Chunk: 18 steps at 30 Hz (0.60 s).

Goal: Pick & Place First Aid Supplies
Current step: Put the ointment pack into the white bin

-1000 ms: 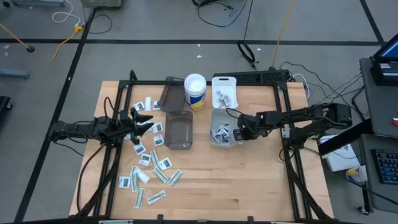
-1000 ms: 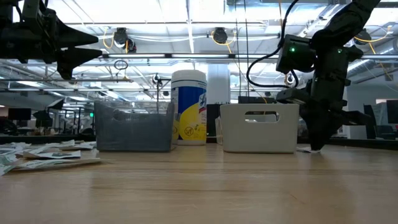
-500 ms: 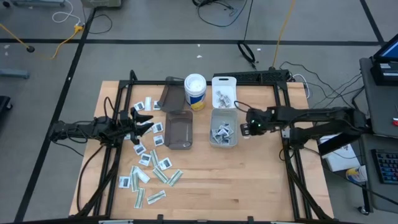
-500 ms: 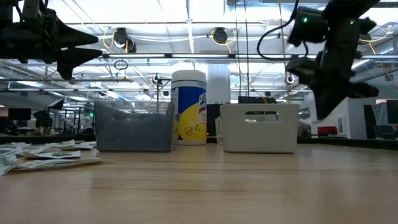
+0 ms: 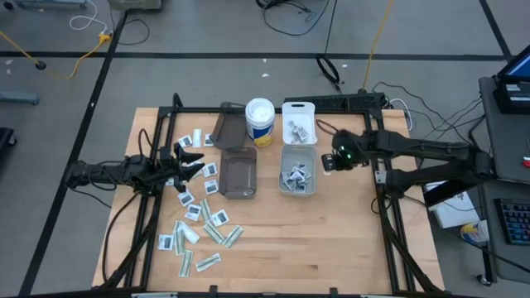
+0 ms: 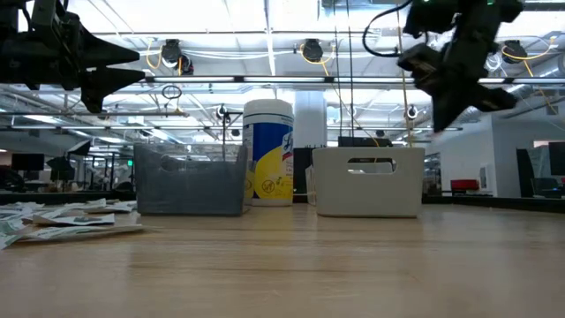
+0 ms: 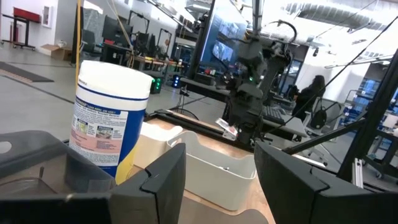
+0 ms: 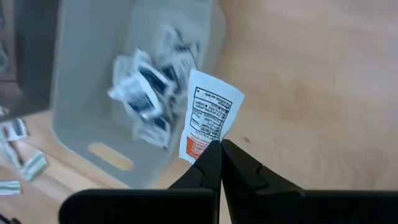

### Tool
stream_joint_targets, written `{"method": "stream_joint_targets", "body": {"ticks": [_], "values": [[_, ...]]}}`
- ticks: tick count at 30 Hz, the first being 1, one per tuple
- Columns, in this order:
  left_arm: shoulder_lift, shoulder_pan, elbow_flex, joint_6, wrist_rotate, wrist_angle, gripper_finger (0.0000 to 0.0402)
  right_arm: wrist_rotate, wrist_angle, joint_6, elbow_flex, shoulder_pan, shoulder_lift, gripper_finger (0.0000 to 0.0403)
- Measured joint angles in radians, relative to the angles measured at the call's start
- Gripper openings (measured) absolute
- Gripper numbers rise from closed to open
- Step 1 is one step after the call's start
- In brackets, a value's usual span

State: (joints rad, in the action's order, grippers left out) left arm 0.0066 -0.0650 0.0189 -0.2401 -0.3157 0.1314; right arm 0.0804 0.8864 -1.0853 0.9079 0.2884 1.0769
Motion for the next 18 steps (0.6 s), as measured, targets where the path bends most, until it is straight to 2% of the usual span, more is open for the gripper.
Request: {"method": "stream_joint_targets", "body": {"ticks": [7, 18], "values": [[0.0, 0.0, 0.0, 0.0, 0.0, 0.0, 0.0196, 0.07, 0.002, 0.181, 0.148, 0.176, 0.145, 0.0], [0.0, 0.0, 0.0, 0.0, 0.0, 0.0, 0.0196, 0.183, 0.001, 0.409, 0.503, 0.395, 0.476, 0.0]]}}
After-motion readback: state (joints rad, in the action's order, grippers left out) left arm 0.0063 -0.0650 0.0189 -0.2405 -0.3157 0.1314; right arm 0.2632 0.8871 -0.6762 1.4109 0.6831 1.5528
